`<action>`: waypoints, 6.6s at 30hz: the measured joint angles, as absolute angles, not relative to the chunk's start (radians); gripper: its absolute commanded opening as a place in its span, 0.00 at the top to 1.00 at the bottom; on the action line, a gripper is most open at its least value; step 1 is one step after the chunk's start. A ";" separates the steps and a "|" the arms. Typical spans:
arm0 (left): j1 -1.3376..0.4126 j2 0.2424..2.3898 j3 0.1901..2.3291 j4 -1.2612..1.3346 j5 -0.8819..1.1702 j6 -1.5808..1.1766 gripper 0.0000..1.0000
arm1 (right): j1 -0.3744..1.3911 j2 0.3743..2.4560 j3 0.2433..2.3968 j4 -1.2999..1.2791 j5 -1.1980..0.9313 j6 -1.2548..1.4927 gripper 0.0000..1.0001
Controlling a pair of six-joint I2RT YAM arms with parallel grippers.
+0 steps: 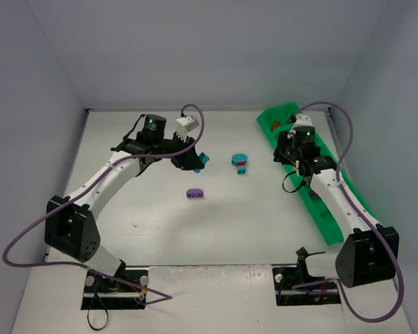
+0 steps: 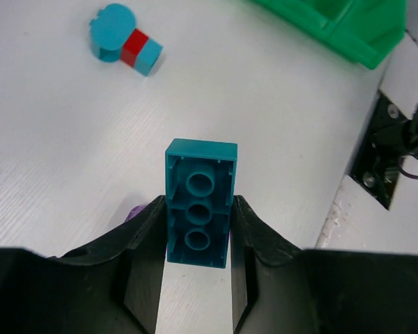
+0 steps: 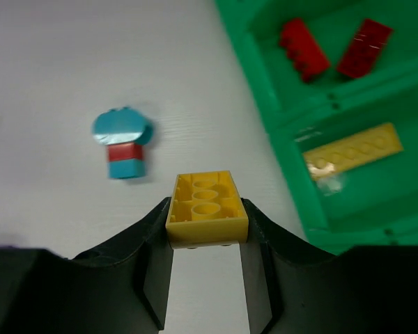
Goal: Sort the legos into containers by color
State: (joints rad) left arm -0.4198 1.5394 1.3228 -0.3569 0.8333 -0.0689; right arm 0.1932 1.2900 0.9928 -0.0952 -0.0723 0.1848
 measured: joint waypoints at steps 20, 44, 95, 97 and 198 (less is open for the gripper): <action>-0.467 1.472 1.220 -0.325 0.623 -0.086 1.00 | -0.028 1.647 1.105 -0.130 0.291 0.350 0.34; -0.582 1.515 1.251 -0.227 0.497 -0.031 0.96 | 0.260 1.268 1.022 0.033 -0.505 0.460 0.25; -0.688 1.501 1.246 -0.131 0.308 -0.040 0.34 | 0.374 1.222 0.948 -0.054 -0.197 0.464 1.00; -0.688 1.492 1.245 -0.143 0.276 -0.046 0.34 | 0.351 1.177 0.945 -0.098 -0.093 0.461 1.00; -0.635 1.887 1.334 -0.505 0.268 0.216 0.54 | -0.146 1.036 0.907 -0.302 -0.506 0.180 0.24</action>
State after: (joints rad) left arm -0.6353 1.8874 1.3338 -0.5045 0.2680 0.2157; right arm -0.1455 1.0363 0.9066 -0.3019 -0.5060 0.1802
